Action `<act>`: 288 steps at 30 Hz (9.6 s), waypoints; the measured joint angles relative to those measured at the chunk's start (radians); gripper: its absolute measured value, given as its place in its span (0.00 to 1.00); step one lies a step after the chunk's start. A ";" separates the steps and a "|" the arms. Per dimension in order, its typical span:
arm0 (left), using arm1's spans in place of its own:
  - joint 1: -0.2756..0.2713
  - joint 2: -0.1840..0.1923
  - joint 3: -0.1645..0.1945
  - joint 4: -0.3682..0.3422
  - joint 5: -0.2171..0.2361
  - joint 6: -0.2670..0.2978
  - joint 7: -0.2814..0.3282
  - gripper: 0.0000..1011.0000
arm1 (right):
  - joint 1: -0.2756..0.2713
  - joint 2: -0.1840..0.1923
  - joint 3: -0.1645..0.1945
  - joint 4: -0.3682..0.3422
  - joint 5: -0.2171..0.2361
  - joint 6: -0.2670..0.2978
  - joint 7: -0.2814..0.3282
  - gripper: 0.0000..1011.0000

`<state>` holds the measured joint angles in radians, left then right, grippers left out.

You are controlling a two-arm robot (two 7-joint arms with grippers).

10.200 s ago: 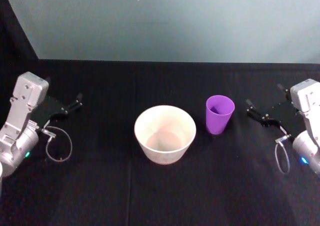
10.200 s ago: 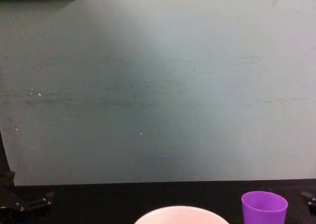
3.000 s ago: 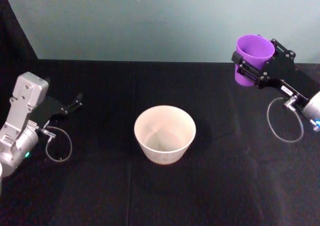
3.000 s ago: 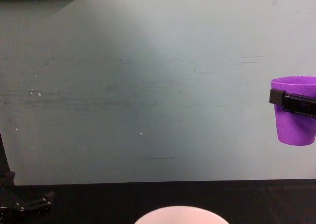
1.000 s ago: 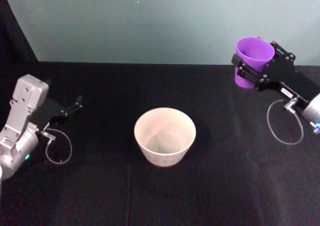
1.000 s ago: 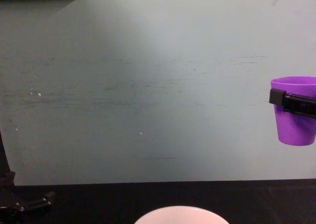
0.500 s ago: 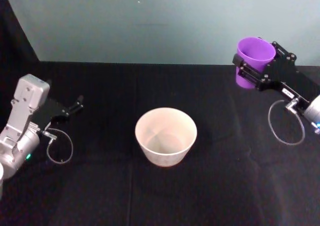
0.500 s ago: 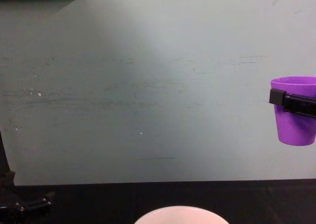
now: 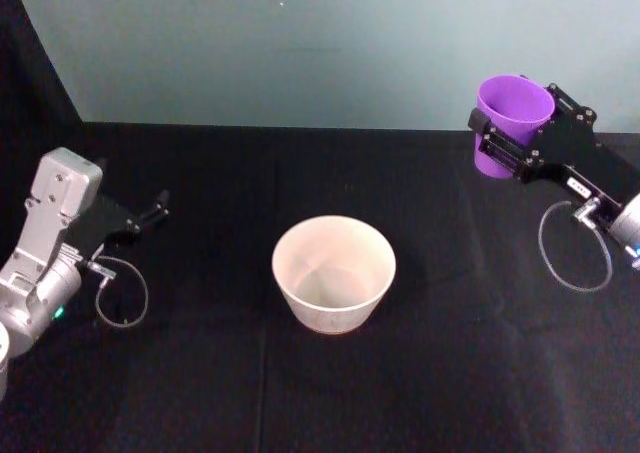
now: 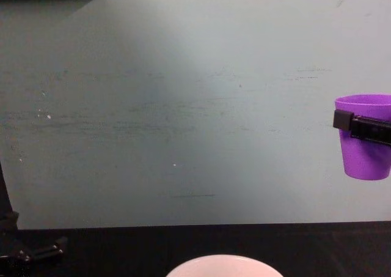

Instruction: Pick up the cup and pour the mung beans from the cup into the bowl.

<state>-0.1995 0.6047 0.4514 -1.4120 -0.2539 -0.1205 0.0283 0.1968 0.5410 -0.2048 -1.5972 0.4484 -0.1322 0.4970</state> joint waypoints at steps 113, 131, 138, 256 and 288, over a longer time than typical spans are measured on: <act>0.000 0.000 0.000 0.000 0.000 0.000 0.000 0.99 | 0.000 0.000 0.000 0.000 0.000 0.000 0.000 0.73; 0.000 0.000 0.000 0.000 0.000 0.000 0.000 0.99 | 0.000 0.000 0.000 0.000 0.000 0.000 0.000 0.73; 0.000 0.000 0.000 0.000 0.000 0.000 0.000 0.99 | 0.000 0.000 0.000 0.000 0.000 0.000 0.000 0.73; 0.000 0.000 0.000 0.000 0.000 0.000 0.000 0.99 | 0.070 -0.021 -0.043 0.070 -0.010 -0.025 0.043 0.73; 0.000 0.000 0.000 0.000 0.000 0.000 0.000 0.99 | 0.111 0.047 -0.267 0.061 -0.688 -0.188 -0.067 0.73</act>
<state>-0.1995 0.6047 0.4514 -1.4120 -0.2539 -0.1205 0.0283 0.3081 0.5877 -0.4721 -1.5361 -0.2401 -0.3202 0.4296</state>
